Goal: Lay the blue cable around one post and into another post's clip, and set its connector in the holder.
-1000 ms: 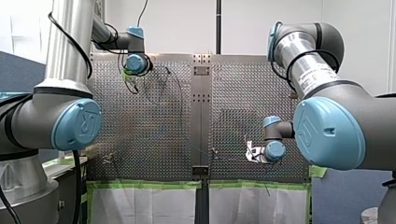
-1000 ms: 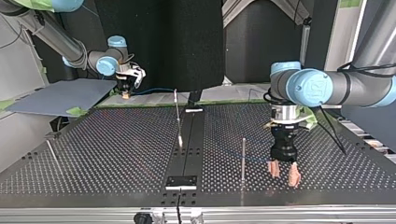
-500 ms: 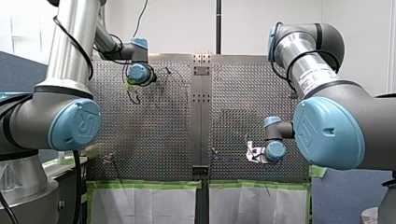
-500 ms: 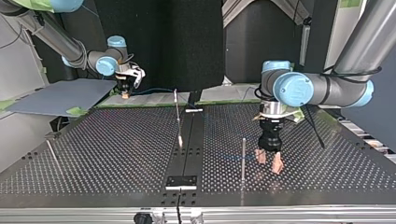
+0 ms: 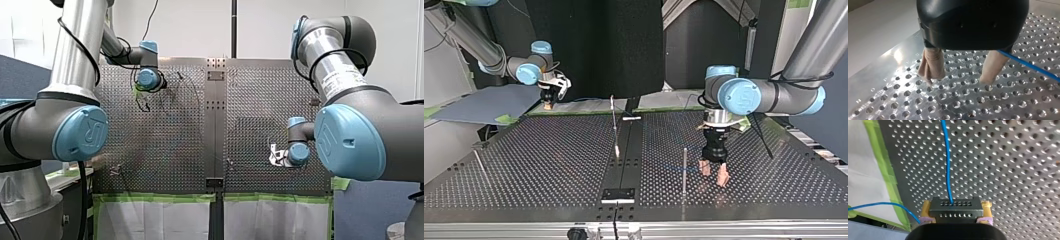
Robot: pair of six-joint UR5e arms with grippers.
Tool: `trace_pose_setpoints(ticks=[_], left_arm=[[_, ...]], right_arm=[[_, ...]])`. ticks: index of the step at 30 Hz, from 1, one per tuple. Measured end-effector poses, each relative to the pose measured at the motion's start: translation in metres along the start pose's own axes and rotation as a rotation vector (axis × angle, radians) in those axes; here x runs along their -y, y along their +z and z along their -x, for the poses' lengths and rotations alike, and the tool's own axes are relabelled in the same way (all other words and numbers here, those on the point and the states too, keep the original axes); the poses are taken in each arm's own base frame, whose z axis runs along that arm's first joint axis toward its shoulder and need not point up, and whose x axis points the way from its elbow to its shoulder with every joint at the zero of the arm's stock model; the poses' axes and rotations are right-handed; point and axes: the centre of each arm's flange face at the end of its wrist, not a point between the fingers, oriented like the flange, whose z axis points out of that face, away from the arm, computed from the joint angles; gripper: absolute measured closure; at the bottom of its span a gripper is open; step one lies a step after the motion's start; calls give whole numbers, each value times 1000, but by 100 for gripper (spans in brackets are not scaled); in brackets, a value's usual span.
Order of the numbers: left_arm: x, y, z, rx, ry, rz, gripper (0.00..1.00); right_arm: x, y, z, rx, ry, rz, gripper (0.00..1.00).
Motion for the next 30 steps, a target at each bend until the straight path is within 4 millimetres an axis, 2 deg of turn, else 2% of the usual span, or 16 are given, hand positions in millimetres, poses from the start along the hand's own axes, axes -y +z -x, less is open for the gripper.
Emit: trace_pose_setpoints(ticks=[17, 23, 30], left_arm=[[-3, 1, 2, 6, -6, 7, 0], [-5, 2, 3, 10, -10, 12, 0], [-7, 3, 5, 11, -14, 13, 0]], right_arm=[[3, -34, -97, -29, 43, -17, 75], [12, -44, -150, -81, 8, -28, 75], [16, -64, -228, -161, -20, -10, 75]])
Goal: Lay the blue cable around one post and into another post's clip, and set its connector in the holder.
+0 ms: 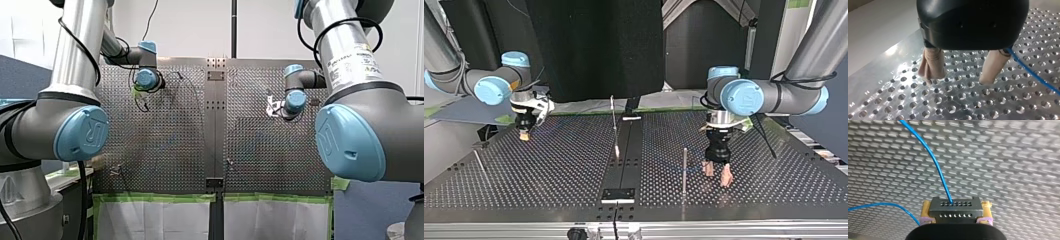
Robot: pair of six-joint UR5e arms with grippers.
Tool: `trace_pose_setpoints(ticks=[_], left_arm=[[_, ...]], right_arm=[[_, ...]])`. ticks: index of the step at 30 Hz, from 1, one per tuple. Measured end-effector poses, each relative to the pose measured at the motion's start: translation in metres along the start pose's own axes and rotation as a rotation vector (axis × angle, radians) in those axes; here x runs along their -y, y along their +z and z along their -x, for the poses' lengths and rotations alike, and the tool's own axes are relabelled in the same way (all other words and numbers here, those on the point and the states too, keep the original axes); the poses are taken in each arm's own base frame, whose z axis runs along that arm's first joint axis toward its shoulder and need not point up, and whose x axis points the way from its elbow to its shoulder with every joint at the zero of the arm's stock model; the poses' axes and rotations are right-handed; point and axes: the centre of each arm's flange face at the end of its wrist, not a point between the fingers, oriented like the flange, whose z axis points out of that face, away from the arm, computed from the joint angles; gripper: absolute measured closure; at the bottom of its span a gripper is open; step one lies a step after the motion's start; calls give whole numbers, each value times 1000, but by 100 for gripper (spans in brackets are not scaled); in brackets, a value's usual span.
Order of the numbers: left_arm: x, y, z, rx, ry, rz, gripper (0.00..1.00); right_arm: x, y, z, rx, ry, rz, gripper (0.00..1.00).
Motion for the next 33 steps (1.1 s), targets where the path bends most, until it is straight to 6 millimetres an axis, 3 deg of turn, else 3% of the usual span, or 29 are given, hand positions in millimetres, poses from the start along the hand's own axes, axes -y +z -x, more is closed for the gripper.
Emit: trace_pose_setpoints(ticks=[6, 12, 24, 33], left_arm=[[-2, 1, 2, 1, -7, 1, 0], [-4, 1, 2, 0, -12, 2, 0], [-5, 2, 3, -1, -13, 4, 0], [-7, 3, 4, -2, -17, 0, 0]], right_arm=[[-2, -13, -58, -54, 1, 33, 75], [-6, -38, -91, -58, 4, 84, 75], [-26, -92, -103, -11, -12, 189, 73], [-48, -80, -94, -30, -36, 192, 73]])
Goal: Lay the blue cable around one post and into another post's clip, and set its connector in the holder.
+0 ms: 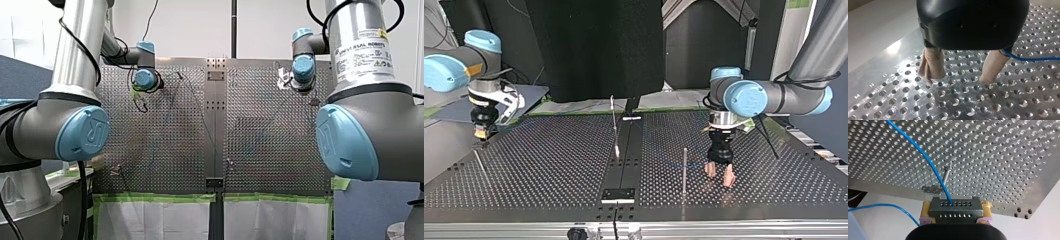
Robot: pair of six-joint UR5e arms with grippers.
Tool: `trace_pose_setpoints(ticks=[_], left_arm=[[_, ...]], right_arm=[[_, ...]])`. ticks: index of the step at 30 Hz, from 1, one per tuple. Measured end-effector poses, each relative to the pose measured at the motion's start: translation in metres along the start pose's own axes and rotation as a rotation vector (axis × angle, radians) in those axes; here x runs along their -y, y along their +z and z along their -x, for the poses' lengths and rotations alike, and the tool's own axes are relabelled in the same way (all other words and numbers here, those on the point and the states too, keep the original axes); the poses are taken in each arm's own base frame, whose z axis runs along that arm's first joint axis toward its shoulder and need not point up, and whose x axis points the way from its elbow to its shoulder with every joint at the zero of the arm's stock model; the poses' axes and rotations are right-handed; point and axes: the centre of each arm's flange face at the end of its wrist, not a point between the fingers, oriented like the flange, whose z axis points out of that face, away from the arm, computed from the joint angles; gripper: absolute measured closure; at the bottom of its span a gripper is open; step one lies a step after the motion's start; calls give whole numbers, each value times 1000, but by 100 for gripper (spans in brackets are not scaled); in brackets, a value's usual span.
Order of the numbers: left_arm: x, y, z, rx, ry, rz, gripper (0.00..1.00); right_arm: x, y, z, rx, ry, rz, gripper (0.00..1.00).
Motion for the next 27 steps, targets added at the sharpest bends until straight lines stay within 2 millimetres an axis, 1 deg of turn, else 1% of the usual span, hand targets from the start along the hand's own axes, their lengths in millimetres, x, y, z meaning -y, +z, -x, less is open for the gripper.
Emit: trace_pose_setpoints(ticks=[5, 15, 16, 19, 21, 23, 27], left_arm=[[-1, 0, 1, 0, -1, 0, 0], [-1, 0, 0, -4, -1, -1, 0], [-1, 0, 0, -4, -1, -2, 0], [-1, 0, 0, -5, -1, -2, 0], [-1, 0, 0, -5, -1, -2, 0], [-1, 0, 0, -5, 0, -1, 0], [-2, 0, 1, -4, 1, 0, 0]], right_arm=[[-19, 15, -3, -43, 26, -1, 73], [-69, 46, -11, -142, 60, 3, 73], [-73, 48, -10, -148, 60, 3, 70], [-86, 60, -3, -159, 57, 3, 70], [-93, 70, 5, -159, 49, -1, 70], [-94, 77, 14, -150, 34, -14, 70], [-91, 90, 39, -119, 8, -56, 70]])
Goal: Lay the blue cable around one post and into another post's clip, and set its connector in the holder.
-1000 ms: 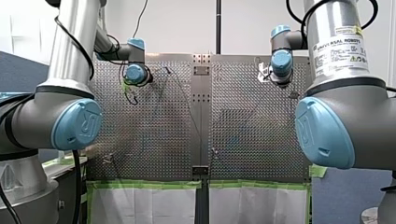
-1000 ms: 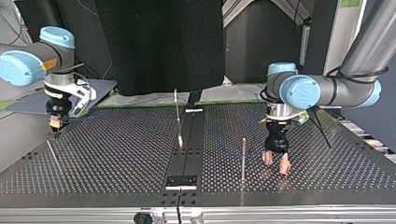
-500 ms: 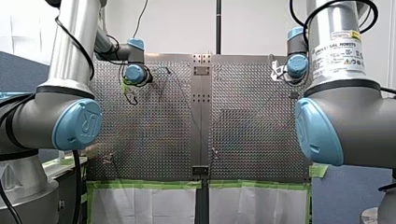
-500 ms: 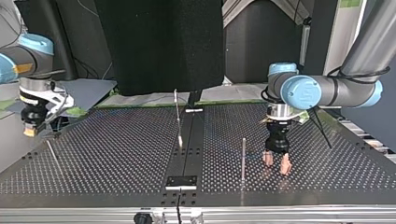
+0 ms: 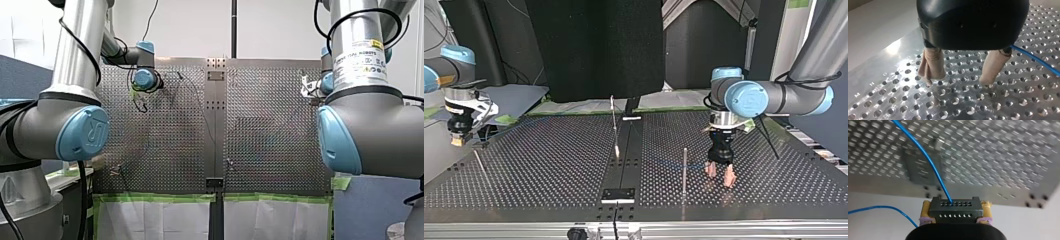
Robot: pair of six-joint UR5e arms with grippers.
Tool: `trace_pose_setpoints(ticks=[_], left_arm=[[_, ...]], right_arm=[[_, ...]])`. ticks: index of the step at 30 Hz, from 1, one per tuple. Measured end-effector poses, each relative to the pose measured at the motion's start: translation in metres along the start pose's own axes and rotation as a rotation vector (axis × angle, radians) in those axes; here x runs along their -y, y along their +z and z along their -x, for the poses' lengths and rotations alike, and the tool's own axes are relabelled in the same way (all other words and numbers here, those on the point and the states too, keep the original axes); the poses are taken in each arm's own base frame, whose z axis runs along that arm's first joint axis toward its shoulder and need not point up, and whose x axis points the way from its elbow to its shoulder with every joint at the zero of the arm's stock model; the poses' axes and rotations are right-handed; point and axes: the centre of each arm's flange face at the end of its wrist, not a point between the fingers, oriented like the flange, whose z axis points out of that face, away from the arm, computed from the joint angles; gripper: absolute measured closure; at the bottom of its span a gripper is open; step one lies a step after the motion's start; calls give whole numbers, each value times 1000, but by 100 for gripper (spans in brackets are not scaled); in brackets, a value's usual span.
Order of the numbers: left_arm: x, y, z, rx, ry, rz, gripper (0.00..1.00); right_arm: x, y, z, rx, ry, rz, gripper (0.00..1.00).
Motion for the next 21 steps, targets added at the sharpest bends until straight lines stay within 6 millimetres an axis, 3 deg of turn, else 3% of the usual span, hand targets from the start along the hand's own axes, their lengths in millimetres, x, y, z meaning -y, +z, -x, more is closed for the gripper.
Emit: trace_pose_setpoints(ticks=[6, 21], left_arm=[[-1, 0, 1, 1, 2, 4, 0], [-3, 0, 1, 1, 9, 10, 0]], right_arm=[[2, 6, 15, 13, -2, -55, 70], [-3, 7, 18, 11, 0, -174, 70]])
